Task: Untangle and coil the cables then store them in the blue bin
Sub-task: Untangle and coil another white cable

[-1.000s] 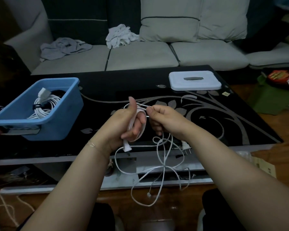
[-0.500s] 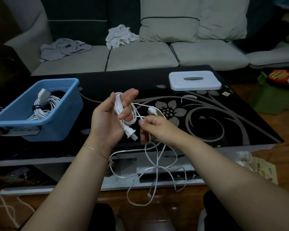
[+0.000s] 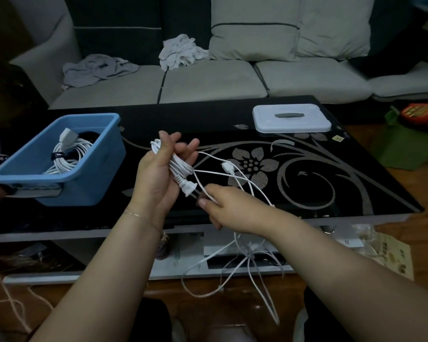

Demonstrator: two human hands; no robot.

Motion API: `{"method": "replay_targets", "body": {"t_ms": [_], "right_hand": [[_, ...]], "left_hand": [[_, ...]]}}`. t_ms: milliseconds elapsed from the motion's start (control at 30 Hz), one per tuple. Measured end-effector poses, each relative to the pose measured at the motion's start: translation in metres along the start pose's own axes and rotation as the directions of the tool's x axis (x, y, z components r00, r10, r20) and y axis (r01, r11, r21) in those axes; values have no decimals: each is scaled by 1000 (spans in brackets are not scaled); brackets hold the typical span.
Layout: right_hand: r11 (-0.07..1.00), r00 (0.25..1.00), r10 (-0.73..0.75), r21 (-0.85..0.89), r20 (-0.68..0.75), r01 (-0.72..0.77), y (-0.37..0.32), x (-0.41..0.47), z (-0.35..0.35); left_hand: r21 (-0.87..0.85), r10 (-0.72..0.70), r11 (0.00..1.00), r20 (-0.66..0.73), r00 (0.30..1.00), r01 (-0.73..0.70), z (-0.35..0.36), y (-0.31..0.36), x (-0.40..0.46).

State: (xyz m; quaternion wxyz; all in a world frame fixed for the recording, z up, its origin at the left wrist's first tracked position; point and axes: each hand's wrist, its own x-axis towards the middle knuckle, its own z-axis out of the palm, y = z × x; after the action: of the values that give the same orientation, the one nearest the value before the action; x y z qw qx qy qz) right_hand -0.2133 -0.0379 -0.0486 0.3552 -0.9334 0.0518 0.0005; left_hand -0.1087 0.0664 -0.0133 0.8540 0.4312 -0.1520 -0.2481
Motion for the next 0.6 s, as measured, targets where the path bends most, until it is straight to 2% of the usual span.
{"method": "replay_targets", "body": {"t_ms": [134,234,334,434,501,568,601], "right_hand": [[1000,999,-2,-17,40,3,2,-2,-6],[1000,993,6,-22,115,-3,4,-4,-10],[998,995,4,-67,98,3,6,-4,-13],[979,998,-24,-201,51,34,5,-5,-15],[960,999,-46,-276,29,52,6,-3,-14],[978,999,-50,-205,-15,46,8,-1,-14],[992,998,-40,-122,-56,33,9,1,-15]], "left_hand": [[233,51,971,28,998,-56,-2,-3,0],[510,116,849,74,991,-137,-6,-6,1],[670,98,720,162,982,-182,-4,-10,0],[836,75,488,244,967,-249,-1,-17,-3],[919,17,317,241,970,-234,0,-21,-6],[969,-64,131,220,973,-210,0,-22,-7],[975,-99,81,214,972,-207,0,-22,-9]]}}
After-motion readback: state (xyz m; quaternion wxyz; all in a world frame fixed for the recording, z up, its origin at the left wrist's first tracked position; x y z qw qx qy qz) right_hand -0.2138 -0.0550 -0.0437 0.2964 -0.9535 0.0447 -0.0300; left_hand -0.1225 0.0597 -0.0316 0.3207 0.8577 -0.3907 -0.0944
